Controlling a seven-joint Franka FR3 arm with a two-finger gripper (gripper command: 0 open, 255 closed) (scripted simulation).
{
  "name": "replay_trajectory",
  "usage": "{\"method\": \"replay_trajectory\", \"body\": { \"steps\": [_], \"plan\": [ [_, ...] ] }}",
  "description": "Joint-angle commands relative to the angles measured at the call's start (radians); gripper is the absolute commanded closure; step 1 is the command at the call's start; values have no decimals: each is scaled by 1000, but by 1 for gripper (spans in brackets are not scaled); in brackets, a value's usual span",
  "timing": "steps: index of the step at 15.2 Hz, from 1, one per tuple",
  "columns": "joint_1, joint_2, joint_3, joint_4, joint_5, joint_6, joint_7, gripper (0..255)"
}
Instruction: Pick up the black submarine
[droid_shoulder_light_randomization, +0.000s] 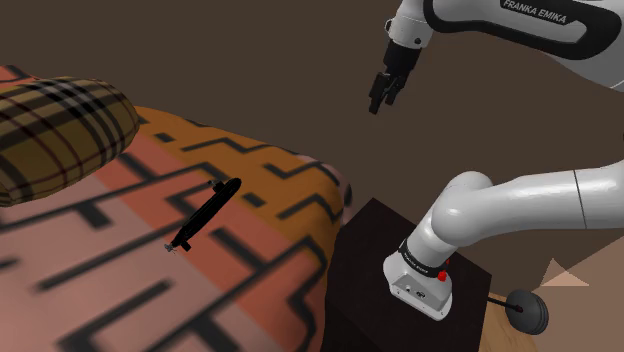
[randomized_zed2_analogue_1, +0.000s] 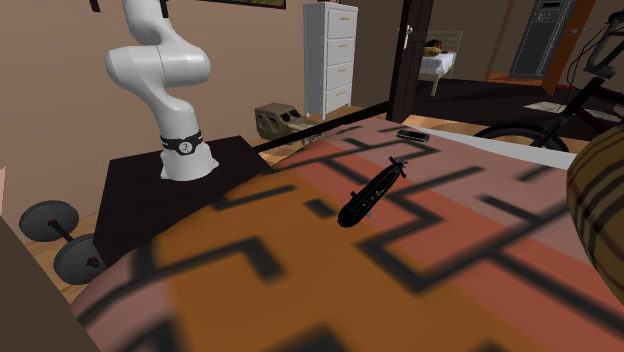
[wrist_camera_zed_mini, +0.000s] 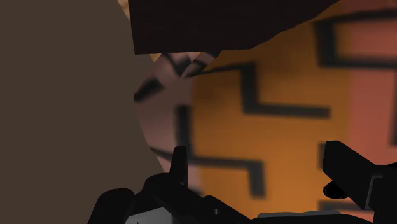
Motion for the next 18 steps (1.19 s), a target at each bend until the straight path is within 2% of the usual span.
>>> {"method": "replay_trajectory", "body": {
  "steps": [1, 10, 18],
  "plan": [
    [0, 0, 0, 0, 0, 0, 0, 0],
    [5, 37, 182, -158, 161, 196, 340, 0],
    [2, 204, 358, -188, 277, 416, 633, 0]
  ]
}}
